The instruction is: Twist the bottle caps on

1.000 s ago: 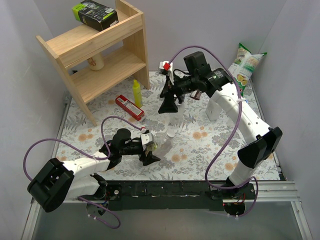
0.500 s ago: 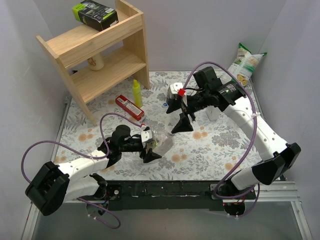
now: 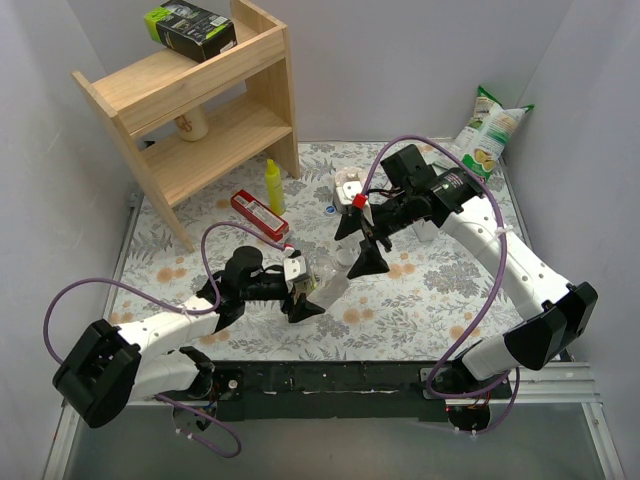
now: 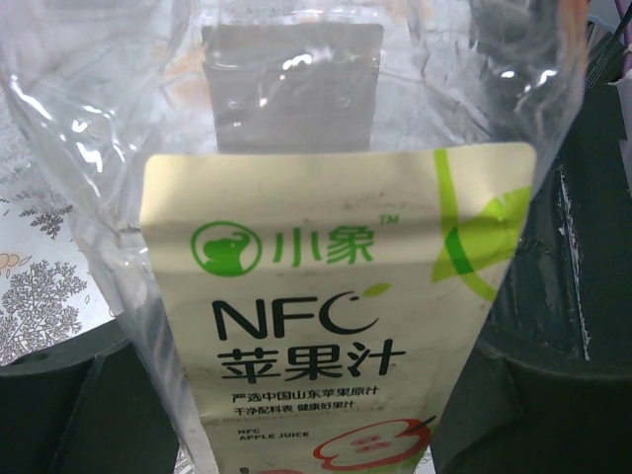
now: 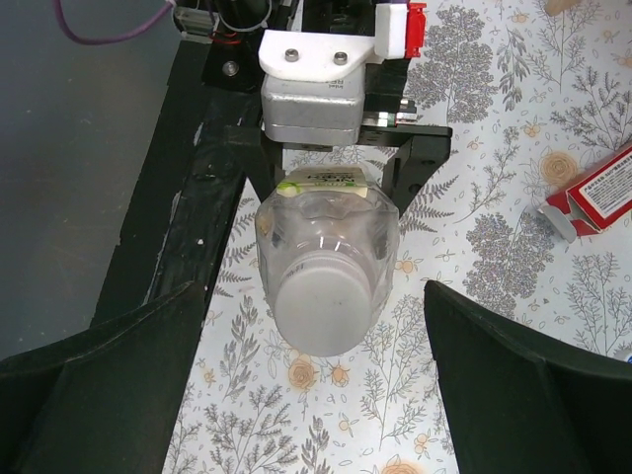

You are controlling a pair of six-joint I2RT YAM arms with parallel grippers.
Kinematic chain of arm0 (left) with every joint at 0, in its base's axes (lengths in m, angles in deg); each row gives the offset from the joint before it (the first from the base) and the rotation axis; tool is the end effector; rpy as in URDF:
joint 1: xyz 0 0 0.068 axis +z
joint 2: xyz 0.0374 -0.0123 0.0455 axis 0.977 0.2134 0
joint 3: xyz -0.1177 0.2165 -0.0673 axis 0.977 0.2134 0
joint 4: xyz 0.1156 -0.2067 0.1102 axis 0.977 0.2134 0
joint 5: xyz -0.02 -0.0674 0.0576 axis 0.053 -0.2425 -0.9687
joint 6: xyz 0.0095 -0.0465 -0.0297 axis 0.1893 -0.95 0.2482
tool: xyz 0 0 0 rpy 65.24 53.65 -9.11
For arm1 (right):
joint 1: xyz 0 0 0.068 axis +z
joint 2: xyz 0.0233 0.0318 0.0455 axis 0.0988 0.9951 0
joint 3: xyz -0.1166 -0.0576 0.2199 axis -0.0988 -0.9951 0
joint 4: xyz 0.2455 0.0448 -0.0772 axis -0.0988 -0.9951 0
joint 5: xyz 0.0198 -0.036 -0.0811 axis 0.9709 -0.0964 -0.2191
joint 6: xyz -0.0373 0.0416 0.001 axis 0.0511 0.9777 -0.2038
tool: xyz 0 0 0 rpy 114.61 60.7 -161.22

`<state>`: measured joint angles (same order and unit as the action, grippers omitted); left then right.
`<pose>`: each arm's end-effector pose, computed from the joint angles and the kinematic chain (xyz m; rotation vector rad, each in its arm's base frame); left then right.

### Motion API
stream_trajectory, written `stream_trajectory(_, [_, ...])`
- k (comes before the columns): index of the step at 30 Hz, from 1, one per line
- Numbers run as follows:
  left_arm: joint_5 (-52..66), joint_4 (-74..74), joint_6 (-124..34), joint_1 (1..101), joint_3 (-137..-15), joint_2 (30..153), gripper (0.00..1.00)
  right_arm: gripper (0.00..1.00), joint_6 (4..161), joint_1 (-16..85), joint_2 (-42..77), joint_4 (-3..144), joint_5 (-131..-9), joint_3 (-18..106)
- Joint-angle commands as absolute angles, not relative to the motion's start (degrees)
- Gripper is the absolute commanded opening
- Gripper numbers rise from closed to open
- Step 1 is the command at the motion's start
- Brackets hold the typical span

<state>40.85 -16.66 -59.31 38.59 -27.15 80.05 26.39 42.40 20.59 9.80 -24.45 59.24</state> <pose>0.1644 -0.1667 0.1824 0.7717 1.9959 -1.4205 0.2109 0.1962 0.3690 -1.7916 1.3816 1.0382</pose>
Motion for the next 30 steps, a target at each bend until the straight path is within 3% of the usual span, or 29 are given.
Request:
stream_trajectory(1, [41.43,-18.52,-60.73,39.18,-29.37,80.02,0.0,0.98,25.11,42.85,19.71,8.65,-23.8,59.23])
stream_trajectory(30, [39.15,-23.89,-66.71,44.19,-28.67,80.47,0.0,0.95,26.86,43.2,18.39,6.28,-26.62,54.04])
